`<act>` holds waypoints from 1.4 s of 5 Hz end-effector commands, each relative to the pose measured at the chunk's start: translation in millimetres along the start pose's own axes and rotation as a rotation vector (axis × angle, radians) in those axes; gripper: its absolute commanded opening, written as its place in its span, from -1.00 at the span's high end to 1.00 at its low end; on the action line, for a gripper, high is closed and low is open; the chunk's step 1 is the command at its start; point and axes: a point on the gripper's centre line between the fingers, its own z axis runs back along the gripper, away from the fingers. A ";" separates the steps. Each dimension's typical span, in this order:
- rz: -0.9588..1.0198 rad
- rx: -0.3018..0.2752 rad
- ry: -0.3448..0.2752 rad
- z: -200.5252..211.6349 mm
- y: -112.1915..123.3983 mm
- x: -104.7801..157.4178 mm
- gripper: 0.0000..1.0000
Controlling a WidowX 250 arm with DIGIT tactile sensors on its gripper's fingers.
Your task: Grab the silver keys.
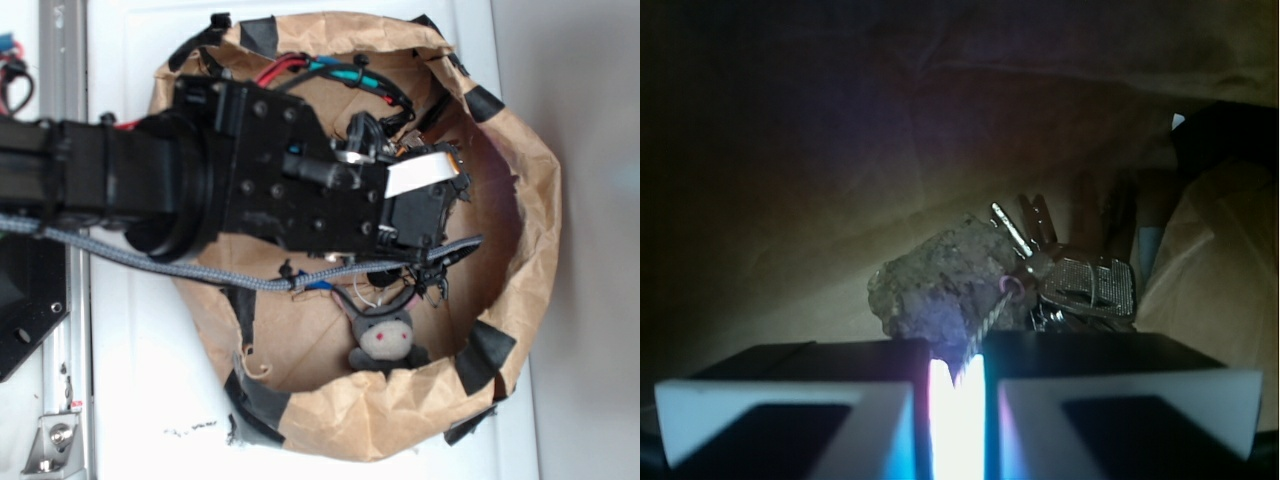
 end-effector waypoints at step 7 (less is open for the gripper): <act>-0.242 -0.168 0.164 147.4 12.8 4.7 1.00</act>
